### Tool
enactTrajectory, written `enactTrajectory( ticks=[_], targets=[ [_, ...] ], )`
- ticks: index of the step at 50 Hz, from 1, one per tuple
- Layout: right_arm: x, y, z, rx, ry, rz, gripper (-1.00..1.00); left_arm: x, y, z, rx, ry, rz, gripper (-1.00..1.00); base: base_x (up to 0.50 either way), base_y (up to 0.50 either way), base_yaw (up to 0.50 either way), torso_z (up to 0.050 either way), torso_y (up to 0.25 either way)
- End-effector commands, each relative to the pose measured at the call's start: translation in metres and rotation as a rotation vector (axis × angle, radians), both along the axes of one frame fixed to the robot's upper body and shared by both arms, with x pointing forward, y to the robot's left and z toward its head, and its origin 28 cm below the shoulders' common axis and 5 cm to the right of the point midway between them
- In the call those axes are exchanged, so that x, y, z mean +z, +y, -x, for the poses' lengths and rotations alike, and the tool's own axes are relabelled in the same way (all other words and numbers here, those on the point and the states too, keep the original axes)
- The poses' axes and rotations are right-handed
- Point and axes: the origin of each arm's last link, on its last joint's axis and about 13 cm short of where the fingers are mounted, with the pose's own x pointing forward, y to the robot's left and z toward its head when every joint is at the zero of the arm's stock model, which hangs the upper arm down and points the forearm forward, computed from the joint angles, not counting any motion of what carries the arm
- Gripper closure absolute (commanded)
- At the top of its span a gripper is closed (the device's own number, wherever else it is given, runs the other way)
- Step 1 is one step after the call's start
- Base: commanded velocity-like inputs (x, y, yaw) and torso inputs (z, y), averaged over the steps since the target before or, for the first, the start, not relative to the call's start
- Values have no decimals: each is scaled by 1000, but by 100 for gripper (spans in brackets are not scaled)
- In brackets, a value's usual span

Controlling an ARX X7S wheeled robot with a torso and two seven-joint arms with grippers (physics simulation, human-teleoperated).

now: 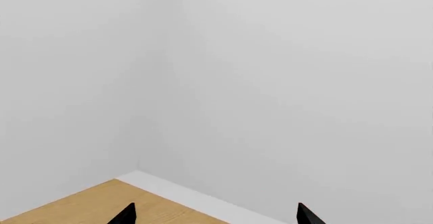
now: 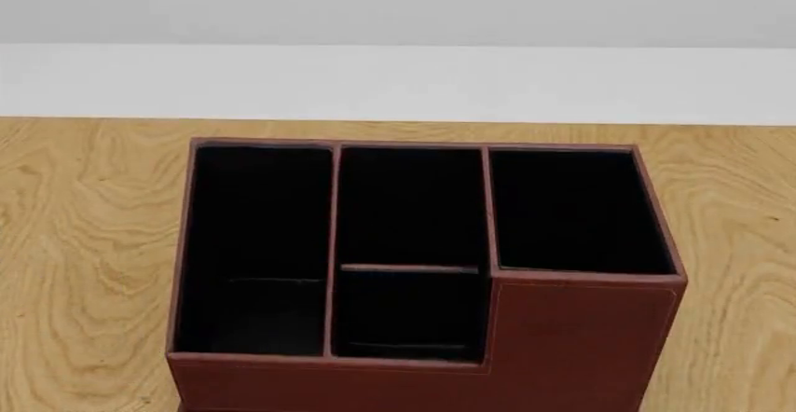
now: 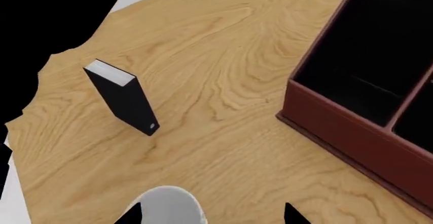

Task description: Pick up the white mug and place it to the right of the caddy.

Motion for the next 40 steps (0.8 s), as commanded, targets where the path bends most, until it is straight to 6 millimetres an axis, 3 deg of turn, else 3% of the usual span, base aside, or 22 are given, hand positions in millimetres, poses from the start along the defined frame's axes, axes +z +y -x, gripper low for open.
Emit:
enactTrajectory(
  ticks=[1,25,40],
  targets=[
    [-3,3,10,57,22,7,-100,0,-1,0,-7,0,-3,-100,0,0,0,0,0],
    [-23,20,20,139,112,67,-100,1,-1,1,-13,1,4,-100,0,0,0,0,0],
    [-38,19,23,109,188,83,-100,0,-2,2,-18,3,-2,-100,0,0,0,0,0]
  ],
)
